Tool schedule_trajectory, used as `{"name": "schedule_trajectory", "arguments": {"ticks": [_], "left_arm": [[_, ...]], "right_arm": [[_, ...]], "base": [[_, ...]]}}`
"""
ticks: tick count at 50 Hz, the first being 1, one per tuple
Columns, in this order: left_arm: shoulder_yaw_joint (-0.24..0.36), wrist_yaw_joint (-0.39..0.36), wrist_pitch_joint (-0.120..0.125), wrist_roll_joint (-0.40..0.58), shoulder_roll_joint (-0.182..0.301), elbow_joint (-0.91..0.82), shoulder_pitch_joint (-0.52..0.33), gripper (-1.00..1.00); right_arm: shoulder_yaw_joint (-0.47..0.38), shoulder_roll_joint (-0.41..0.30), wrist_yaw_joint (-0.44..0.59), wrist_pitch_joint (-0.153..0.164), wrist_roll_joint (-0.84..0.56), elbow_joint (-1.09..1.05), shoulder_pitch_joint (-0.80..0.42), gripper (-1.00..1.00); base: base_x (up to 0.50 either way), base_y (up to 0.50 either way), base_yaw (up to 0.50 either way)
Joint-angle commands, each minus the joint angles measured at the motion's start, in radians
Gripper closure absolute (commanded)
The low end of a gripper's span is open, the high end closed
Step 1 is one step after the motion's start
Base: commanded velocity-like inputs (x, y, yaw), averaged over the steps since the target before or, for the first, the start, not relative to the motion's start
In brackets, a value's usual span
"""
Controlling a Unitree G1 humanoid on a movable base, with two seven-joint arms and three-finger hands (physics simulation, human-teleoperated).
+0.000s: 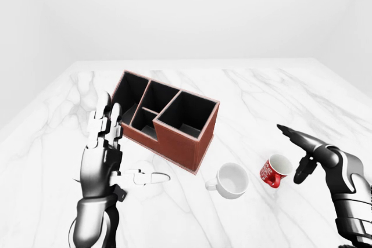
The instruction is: Pick up the red mug and place it to the right of the caddy.
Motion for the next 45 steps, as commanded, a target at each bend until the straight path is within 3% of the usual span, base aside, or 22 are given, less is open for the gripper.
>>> {"name": "schedule_trajectory", "arguments": {"ticks": [1,19,28,45], "left_arm": [[0.003,0.000,0.000,-0.002,0.002,0.014,-0.007,-1.00],[0.001,0.000,0.000,-0.001,-0.001,-0.010,0.001,-1.00],[0.004,-0.001,0.000,-0.003,-0.001,-0.020,0.004,-1.00],[0.002,0.001,0.000,-0.001,0.000,-0.009,-0.002,-1.00]], "right_arm": [[0.040,0.008,-0.024,-0.003,-0.053,0.038,-0.037,-1.00],[0.041,0.032,0.005,0.007,-0.088,-0.026,-0.017,-1.00],[0.042,0.045,-0.024,-0.011,-0.102,-0.015,0.010,-1.00],[0.068,0.057,-0.071,-0.016,-0.111,0.043,0.007,-1.00]], "base": [[0.00,0.00,0.00],[0.00,0.00,0.00],[0.00,0.00,0.00],[0.00,0.00,0.00]]}}
